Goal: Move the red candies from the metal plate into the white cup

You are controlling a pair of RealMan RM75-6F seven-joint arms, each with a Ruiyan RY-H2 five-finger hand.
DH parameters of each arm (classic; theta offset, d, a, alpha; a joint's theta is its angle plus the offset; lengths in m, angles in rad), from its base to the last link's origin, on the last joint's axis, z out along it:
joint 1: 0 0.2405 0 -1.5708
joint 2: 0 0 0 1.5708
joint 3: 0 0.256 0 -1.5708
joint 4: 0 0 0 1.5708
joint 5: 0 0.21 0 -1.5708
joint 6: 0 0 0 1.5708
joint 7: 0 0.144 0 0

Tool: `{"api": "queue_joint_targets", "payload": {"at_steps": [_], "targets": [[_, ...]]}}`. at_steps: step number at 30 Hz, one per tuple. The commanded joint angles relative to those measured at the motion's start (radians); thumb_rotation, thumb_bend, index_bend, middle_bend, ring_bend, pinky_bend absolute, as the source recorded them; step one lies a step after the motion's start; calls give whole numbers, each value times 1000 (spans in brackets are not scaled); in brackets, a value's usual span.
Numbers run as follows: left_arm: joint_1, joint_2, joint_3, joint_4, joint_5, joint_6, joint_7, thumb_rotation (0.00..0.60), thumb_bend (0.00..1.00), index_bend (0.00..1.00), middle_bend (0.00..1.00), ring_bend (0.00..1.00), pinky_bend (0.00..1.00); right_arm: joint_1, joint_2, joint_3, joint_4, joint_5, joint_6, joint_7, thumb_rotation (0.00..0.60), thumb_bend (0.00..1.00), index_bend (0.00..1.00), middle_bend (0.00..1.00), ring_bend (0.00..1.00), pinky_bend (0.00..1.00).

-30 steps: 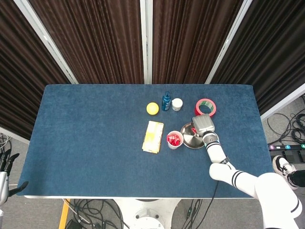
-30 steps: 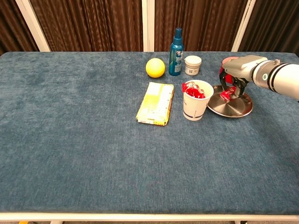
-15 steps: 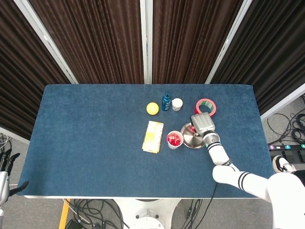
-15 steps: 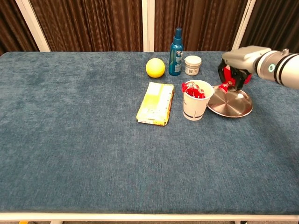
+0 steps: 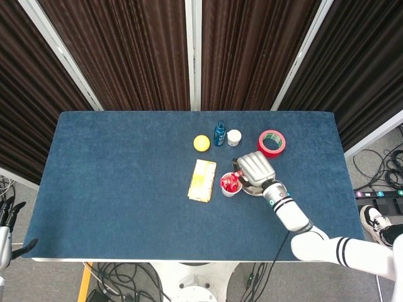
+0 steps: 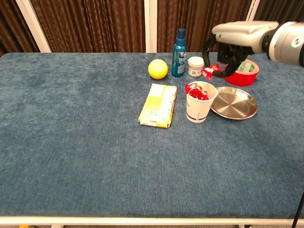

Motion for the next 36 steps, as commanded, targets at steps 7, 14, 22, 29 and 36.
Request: {"api": "queue_joint_targets", "payload": {"at_steps": [7,14,22,29,36], "targets": [[2,-3,0,6,-4,-2,-5,600,0,224,169,91,163,22,-58,-29,30,-9,-25,-13,600,330,488,934,902,1000],[2,-8,0,14,-4,-3,-12,600,0,224,169,91,163,15,-40,-39,8,-13,-8,-16,600,327,379,934,901,1000],[2,-8,-2,17,1,3,-18,600,0,224,169,91,163,-33,27,-28,-49,-37,72,23,600,327,356,934,901,1000],[-11,-8,-8,18,10,-2,-18,600,0,225,169,91,163,-189,176,-67,-143,-125,260,95,600,326,353,697,650,971],[-28,0,-14,4,18,-14,-3,600,0,224,169,91,163,-419,283,-187,-156,-336,458,319,600,327,211,130,43,174]]}}
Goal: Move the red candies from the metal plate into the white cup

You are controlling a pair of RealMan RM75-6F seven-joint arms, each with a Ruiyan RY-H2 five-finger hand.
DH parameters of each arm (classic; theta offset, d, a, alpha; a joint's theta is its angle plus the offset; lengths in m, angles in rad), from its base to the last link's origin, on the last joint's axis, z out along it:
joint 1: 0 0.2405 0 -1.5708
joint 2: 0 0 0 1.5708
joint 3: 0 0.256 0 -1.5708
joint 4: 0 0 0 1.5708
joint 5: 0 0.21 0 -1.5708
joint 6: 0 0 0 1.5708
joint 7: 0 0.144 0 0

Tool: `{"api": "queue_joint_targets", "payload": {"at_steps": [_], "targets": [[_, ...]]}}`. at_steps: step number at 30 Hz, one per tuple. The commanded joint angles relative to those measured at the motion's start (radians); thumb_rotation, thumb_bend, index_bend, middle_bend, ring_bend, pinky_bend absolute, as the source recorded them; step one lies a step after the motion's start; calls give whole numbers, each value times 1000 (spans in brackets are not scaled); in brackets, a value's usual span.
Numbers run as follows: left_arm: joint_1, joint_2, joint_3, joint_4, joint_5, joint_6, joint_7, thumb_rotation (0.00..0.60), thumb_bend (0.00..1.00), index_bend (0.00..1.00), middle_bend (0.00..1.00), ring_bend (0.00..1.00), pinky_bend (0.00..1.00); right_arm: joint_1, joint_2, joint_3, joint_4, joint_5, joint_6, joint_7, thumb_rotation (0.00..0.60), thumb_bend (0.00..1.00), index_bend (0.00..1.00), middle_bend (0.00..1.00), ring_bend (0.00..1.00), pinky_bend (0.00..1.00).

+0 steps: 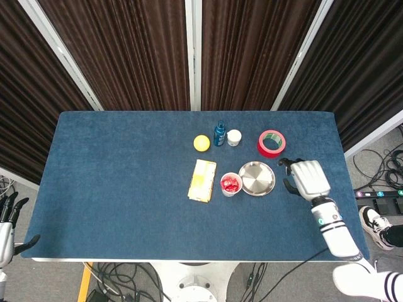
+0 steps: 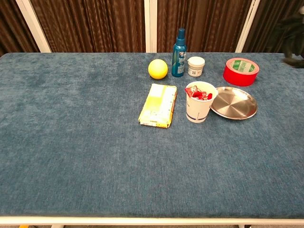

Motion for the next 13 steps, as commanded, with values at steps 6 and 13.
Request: {"api": "queue_joint_targets", "payload": {"at_steps": [6,13], "targets": [[-24,16,-9,-28,-3,-26,33,600,0,224,169,91,163,-289,68,-151,23,-278,300,217,600,327,12,0,0,0],[-42,21,-8,-53,3,-44,60,600,0,224,169,91,163,-410,54,-184,38,-359,413,257,600,326,1,0,0,0]]}}
